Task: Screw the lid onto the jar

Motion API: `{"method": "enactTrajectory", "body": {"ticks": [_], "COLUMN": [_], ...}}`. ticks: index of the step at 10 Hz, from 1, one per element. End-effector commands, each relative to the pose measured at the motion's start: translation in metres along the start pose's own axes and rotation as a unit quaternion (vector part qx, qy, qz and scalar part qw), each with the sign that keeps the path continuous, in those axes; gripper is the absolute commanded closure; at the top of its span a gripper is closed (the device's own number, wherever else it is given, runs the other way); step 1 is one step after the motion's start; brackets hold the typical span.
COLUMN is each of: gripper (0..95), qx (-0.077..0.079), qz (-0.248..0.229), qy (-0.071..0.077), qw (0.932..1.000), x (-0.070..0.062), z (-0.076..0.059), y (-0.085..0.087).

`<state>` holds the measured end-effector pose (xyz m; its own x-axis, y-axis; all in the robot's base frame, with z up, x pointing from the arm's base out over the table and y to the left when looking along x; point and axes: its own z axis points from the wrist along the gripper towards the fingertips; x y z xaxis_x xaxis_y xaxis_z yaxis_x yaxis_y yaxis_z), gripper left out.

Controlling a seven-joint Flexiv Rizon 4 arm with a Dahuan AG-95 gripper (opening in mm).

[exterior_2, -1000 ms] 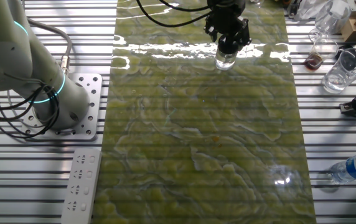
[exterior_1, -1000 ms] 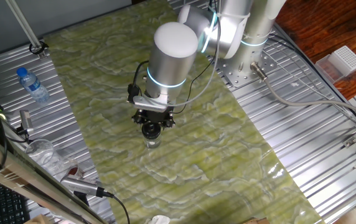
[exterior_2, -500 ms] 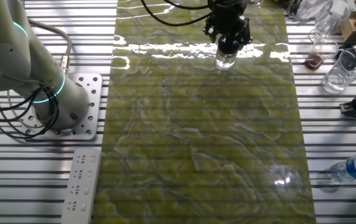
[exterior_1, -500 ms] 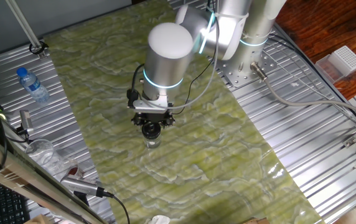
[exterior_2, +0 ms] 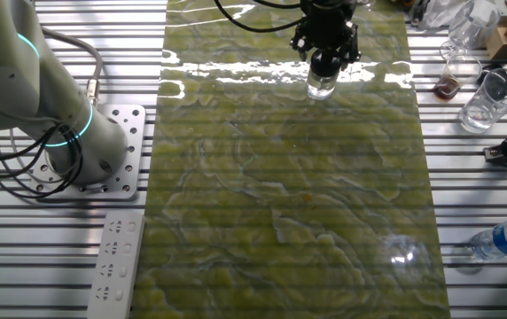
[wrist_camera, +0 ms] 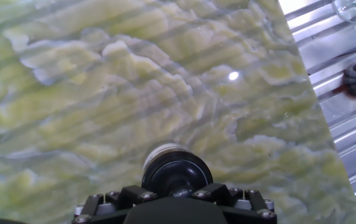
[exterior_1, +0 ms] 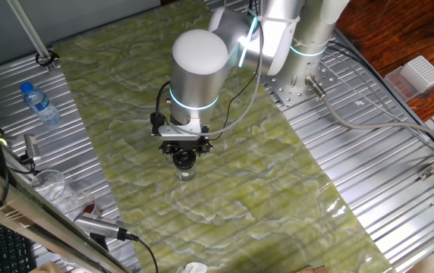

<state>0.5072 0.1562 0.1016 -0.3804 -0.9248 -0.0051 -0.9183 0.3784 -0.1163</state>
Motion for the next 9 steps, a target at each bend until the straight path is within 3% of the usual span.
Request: {"method": "enactTrajectory", "body": {"ticks": [1, 6, 7, 9], "gripper": [19.0, 19.0, 38.0, 38.0], "qx": [-0.006, -0.009, -0.011, -0.014], "qz": [0.000, 0.000, 0.001, 0.000], "qy": [-0.001, -0.001, -0.002, -0.001], "qw": [1.0000, 1.0000, 0.9999, 0.9999], "x": [-0.0003, -0.0007, -0.0007, -0.0007], "z": [-0.0003, 0.0019, 0.0023, 0.0023], "y": [0.0004, 0.0012, 0.0013, 0.0013]}}
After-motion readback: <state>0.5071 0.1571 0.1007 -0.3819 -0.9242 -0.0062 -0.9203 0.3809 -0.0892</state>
